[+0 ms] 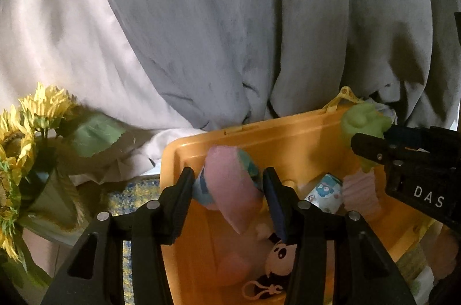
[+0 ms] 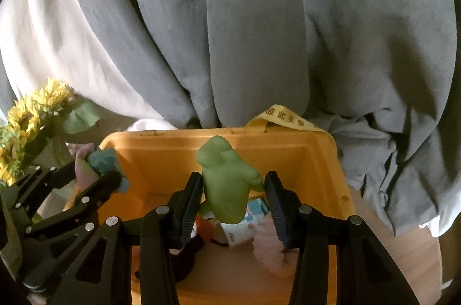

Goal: Organize soft objects
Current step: 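Open both tools to drop the cloth and plush into the crate, then withdraw both tools from the crate toward the last items, then grasp the red-and-green fuzzy plush with the left tool while the right tool grasps the white cloth, then lift the fuzzy plush and white cloth and carry both over the crate, then open both tools to drop the plush and white cloth into the crate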

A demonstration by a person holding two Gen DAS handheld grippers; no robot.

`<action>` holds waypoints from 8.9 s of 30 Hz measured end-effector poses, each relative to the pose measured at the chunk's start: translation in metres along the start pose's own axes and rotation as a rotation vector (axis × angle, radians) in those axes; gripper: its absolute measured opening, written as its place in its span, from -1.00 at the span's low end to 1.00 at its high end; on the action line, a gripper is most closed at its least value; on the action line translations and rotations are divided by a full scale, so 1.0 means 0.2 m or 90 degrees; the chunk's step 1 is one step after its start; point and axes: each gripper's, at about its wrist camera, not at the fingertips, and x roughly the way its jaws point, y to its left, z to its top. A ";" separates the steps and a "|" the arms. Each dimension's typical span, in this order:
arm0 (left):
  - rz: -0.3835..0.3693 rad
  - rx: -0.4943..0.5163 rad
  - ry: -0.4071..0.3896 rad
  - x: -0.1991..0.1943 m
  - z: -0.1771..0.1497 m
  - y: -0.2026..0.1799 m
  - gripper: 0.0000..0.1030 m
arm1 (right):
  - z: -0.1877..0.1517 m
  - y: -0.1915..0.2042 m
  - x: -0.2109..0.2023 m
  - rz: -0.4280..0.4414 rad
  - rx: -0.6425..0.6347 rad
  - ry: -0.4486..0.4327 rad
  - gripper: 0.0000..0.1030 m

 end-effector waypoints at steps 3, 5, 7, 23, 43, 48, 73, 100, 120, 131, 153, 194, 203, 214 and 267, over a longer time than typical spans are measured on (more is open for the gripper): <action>0.003 -0.005 0.006 0.02 0.00 0.01 0.28 | 0.01 0.00 0.02 -0.011 -0.002 0.009 0.01; 0.000 -0.004 0.004 0.01 0.00 0.01 0.31 | 0.01 -0.01 0.02 -0.020 -0.003 0.008 0.16; 0.004 0.003 0.006 0.00 0.00 0.00 0.32 | 0.01 -0.02 0.01 -0.029 -0.004 -0.002 0.18; 0.026 0.008 -0.094 -0.41 0.00 -0.08 0.84 | -0.05 -0.08 -0.42 -0.106 0.002 -0.124 0.60; -0.060 0.061 -0.157 -0.84 -0.17 -0.34 0.88 | -0.36 -0.23 -1.01 -0.203 0.042 -0.193 0.62; -0.083 0.080 -0.149 -0.88 -0.25 -0.40 0.89 | -0.46 -0.26 -1.08 -0.218 0.061 -0.182 0.62; -0.177 0.209 -0.034 -0.68 -0.60 -0.62 0.89 | -0.95 -0.33 -0.99 -0.240 0.148 -0.019 0.62; -0.230 0.303 -0.052 -0.44 -0.80 -0.76 0.87 | -1.25 -0.37 -0.64 -0.245 0.138 0.070 0.54; -0.289 0.283 0.029 -0.22 -0.82 -0.87 0.41 | -1.29 -0.39 -0.52 -0.212 0.123 0.105 -0.13; -0.309 0.280 0.069 -0.17 -0.82 -0.88 -0.01 | -1.27 -0.35 -0.49 -0.218 0.086 0.109 -0.72; -0.274 0.157 0.046 -0.47 -0.74 -0.69 -0.07 | -1.13 -0.33 -0.74 -0.181 0.111 0.041 -0.79; -0.043 -0.020 -0.175 -1.12 -0.41 -0.32 -0.07 | -0.53 -0.09 -1.08 -0.001 -0.036 -0.186 -0.79; -0.015 -0.030 -0.213 -1.09 -0.26 -0.25 -0.07 | -0.39 -0.08 -1.04 0.019 -0.035 -0.224 -0.79; 0.020 -0.032 -0.203 -0.96 -0.07 -0.18 -0.07 | -0.21 -0.03 -0.97 0.034 -0.043 -0.254 -0.79; -0.023 0.021 0.193 0.21 0.11 -0.11 0.06 | 0.09 -0.09 0.14 0.049 -0.046 0.147 -0.61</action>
